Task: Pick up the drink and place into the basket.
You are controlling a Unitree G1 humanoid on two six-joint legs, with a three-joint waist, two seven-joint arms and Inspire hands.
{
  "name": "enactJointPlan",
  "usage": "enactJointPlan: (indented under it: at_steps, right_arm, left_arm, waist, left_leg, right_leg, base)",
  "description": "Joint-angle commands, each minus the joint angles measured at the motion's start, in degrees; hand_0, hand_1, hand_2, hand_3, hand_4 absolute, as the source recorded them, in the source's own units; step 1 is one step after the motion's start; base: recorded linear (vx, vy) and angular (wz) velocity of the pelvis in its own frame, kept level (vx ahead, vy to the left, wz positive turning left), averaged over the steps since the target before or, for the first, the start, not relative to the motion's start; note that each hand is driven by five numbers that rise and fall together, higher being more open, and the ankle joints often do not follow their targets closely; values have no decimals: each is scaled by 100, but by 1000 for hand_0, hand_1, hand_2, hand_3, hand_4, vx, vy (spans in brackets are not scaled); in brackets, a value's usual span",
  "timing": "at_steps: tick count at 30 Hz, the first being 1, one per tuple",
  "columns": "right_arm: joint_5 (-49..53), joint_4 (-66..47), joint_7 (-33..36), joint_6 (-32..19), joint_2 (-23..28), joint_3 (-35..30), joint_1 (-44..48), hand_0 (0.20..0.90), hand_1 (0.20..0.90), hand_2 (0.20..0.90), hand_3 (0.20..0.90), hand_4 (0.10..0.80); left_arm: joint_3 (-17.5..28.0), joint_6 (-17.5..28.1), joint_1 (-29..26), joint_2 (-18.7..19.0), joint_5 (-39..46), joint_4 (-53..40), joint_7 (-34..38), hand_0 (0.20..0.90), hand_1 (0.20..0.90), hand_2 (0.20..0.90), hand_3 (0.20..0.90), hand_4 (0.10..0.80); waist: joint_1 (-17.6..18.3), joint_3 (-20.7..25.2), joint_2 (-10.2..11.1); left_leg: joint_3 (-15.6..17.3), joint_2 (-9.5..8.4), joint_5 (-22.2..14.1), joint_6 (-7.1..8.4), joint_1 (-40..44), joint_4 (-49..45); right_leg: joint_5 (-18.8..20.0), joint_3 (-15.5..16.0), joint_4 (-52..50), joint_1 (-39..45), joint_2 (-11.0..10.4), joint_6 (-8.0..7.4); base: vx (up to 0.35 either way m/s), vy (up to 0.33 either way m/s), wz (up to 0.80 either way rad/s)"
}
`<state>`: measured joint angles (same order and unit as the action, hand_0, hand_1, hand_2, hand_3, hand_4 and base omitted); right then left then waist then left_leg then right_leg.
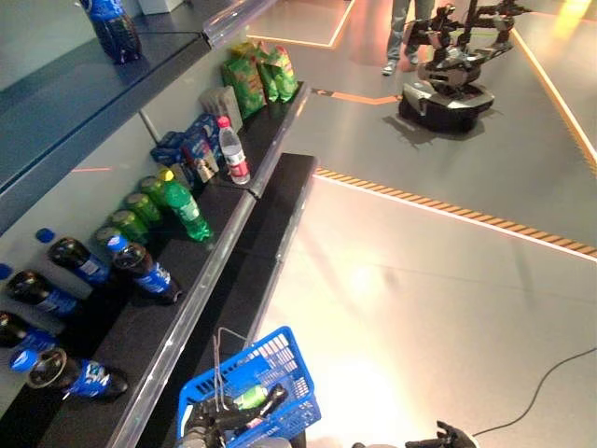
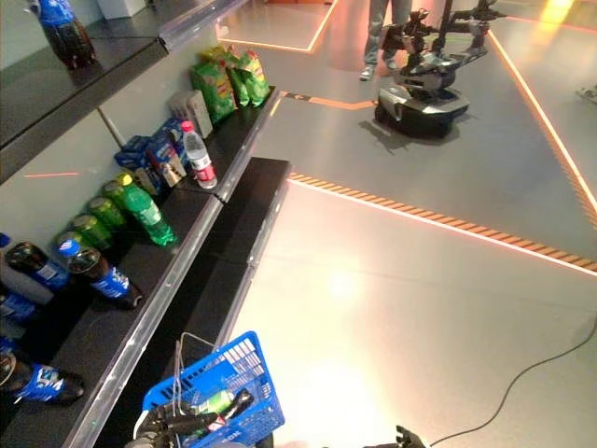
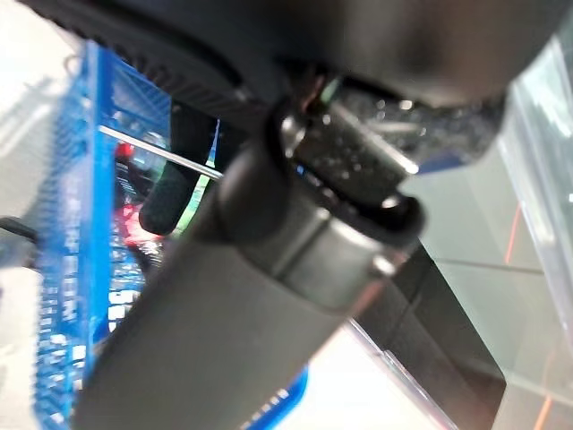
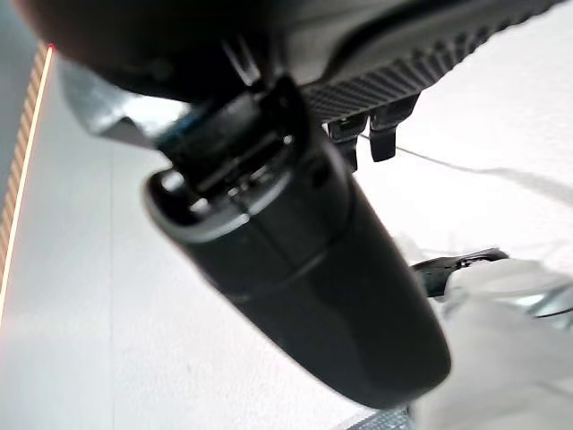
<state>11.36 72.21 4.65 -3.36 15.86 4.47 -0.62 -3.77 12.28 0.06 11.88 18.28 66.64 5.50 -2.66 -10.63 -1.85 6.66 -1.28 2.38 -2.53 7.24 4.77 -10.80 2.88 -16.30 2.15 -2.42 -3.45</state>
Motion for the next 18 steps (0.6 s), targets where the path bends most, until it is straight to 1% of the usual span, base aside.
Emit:
enactJointPlan:
  at_steps: [1,2,3,4,6,8,10,11,13,17,18]
  right_arm:
    - [-5,134,-73,-421,247,-110,161,900,900,900,900,800]
    - [33,160,-96,-420,253,-143,178,900,900,900,900,800]
    - [86,191,-96,-429,256,-179,199,900,900,900,900,800]
    - [134,203,-97,-426,261,-199,212,900,900,900,900,800]
    - [263,215,-120,-420,298,-280,243,900,900,900,900,800]
    - [295,221,-158,-458,308,-324,263,900,900,900,900,800]
    - [302,198,-169,-470,273,-336,286,900,900,900,900,800]
    - [279,193,-163,-456,255,-346,288,900,900,900,900,800]
    - [251,188,-159,-437,231,-348,296,900,900,900,900,800]
    - [211,211,-201,-446,235,-354,292,900,900,900,900,800]
    - [206,233,-216,-444,238,-358,300,900,900,900,900,800]
  left_arm:
    - [225,824,6,739,181,-378,172,300,300,300,200,100]
    - [180,808,-27,751,206,-422,190,300,300,300,200,100]
    - [123,783,-65,756,218,-469,205,300,300,300,200,100]
    - [89,758,-97,757,213,-504,211,300,300,300,200,100]
    - [7,677,-191,760,209,-610,224,300,300,300,200,100]
    - [-11,645,-240,753,189,-661,214,300,300,300,200,100]
    - [-30,686,-264,745,162,-613,207,300,300,300,200,100]
    - [-24,710,-268,746,142,-556,187,300,300,300,200,100]
    - [-16,732,-254,758,137,-494,152,300,300,300,200,100]
    - [28,757,-210,767,96,-456,118,300,300,300,200,100]
    - [45,787,-180,761,70,-423,119,300,300,300,200,100]
  waist:
    - [-106,292,-10]
    - [-109,288,-2]
    - [-109,271,7]
    - [-101,253,21]
    - [-27,210,89]
    - [69,179,165]
    - [202,172,227]
    - [251,181,218]
    - [301,193,202]
    - [304,209,213]
    - [294,239,228]
  left_leg:
    - [-204,-248,-319,28,-447,-443]
    - [-143,-224,-339,40,-374,-404]
    - [-109,-212,-359,56,-335,-391]
    - [-104,-213,-376,67,-317,-398]
    - [-89,-266,-478,77,-281,-454]
    - [-103,-353,-655,63,-202,-496]
    - [-255,-437,-905,38,-28,-539]
    - [-340,-438,-975,28,44,-573]
    - [-437,-426,-1090,9,146,-644]
    - [-452,-424,-1187,-25,210,-701]
    - [-416,-424,-1216,-27,224,-745]
  right_leg:
    - [660,555,-844,-298,-79,-314]
    - [689,628,-652,-343,-222,-332]
    - [699,657,-401,-334,-316,-345]
    - [718,653,-174,-322,-359,-351]
    - [974,543,530,-404,-496,-422]
    - [1491,358,978,-662,-678,-550]
    - [2044,135,1449,-1016,-856,-666]
    - [2108,75,1581,-1108,-872,-678]
    - [2158,64,1661,-1201,-886,-678]
    - [2129,107,1589,-1157,-888,-691]
    - [2134,141,1547,-1114,-882,-678]
  base:
    - [160,24,-42]
    - [179,-4,-47]
    - [129,-36,-43]
    - [132,-58,-35]
    - [149,-74,-22]
    - [198,-109,-2]
    - [336,-173,28]
    - [314,-159,40]
    - [289,-181,32]
    - [161,-116,32]
    - [364,-328,-1]
